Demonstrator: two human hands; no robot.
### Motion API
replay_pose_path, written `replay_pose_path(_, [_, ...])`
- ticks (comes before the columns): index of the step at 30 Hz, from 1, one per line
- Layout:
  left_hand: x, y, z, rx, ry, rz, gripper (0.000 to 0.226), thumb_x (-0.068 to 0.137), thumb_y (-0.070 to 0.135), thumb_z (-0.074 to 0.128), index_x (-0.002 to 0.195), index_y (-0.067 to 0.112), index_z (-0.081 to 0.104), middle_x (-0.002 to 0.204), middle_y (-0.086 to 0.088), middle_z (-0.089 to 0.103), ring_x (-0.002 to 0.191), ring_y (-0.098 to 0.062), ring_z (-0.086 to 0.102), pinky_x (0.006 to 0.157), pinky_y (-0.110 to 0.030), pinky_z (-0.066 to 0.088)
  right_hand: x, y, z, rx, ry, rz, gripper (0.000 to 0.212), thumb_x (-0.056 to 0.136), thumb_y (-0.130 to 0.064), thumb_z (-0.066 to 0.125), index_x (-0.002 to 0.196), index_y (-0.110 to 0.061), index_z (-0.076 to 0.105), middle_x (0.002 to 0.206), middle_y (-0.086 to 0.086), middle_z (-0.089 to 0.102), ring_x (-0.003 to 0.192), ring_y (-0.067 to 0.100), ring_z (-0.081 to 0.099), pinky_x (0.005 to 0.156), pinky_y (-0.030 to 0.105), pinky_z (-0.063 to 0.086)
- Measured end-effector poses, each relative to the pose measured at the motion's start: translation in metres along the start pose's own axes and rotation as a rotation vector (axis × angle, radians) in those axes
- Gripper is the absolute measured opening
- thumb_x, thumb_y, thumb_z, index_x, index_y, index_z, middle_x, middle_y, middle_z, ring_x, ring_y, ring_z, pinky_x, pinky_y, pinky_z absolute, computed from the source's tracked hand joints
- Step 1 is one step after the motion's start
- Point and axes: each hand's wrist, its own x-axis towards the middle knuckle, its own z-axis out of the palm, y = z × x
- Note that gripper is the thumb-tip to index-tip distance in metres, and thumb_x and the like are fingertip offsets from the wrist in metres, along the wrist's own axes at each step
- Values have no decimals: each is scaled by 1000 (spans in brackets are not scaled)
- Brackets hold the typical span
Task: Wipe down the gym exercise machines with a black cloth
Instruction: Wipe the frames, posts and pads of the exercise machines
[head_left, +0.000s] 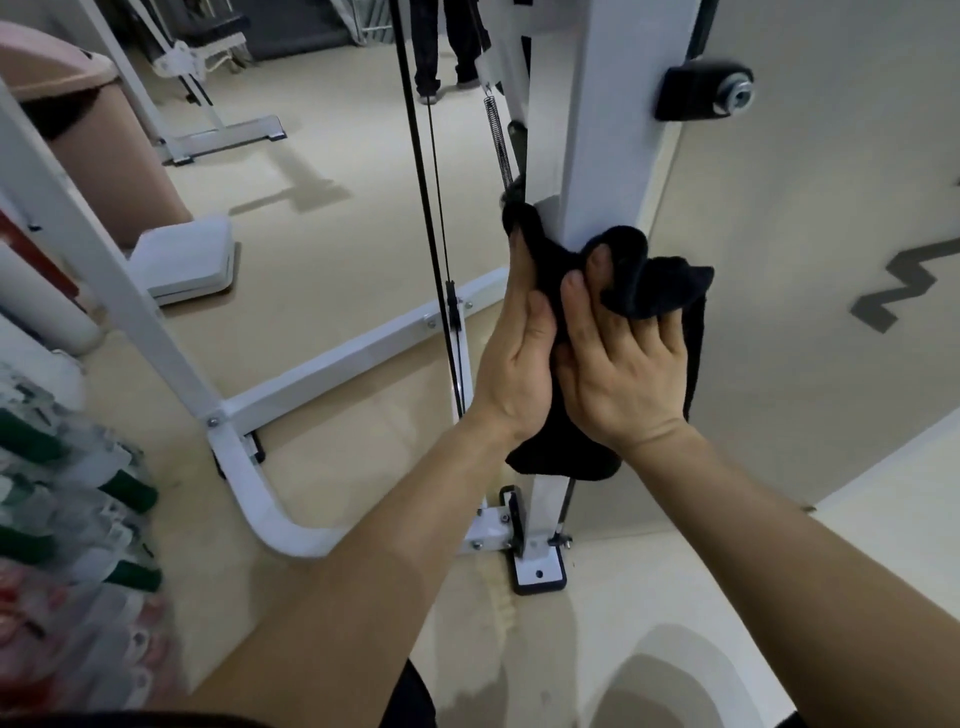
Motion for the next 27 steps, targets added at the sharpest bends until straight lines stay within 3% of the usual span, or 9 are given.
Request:
replay_pose_path(4, [-36,-42,7,-7,0,-88,59,107,42,18,160,17,6,167,-2,12,154,-14,10,125,-50,11,-47,-11,18,5,-26,-2,79,96,-30,53,159,-19,8,167,0,-1,141,31,26,119,43,17])
replay_pose_path(10, [-69,-72,6,31,-38,-208,70,100,62,18,159,26,5,166,12,9,151,-1,10,124,-34,13,-96,-16,22,32,-136,-60,79,93,-28,57,159,-17,13,165,3,11,134,34,35,112,44,26])
replay_pose_path(15, [-49,-50,7,-54,-4,-143,79,100,63,25,160,13,12,166,-3,19,153,-15,18,124,-49,16,-66,-2,-1,67,-165,-126,75,92,-18,62,156,-14,25,164,4,16,139,33,36,113,47,30])
replay_pose_path(20, [-18,-24,17,-70,119,18,77,102,57,24,157,4,17,163,-12,26,152,-23,22,123,-52,19,-22,5,-4,57,-72,-64,75,95,-22,57,158,-16,17,158,10,24,144,31,29,116,48,28])
replay_pose_path(24, [-54,-43,24,36,150,-73,68,105,51,27,159,10,15,163,-4,27,151,-16,25,123,-49,22,-67,1,-13,119,-268,25,84,91,-20,58,158,-16,8,163,9,11,153,24,8,122,45,13])
replay_pose_path(27, [-78,-46,30,67,182,-81,65,104,40,37,158,10,18,161,-3,32,149,-18,30,120,-51,28,-99,-12,-34,272,-469,132,79,89,-14,55,157,-9,15,166,5,6,153,25,11,120,51,24])
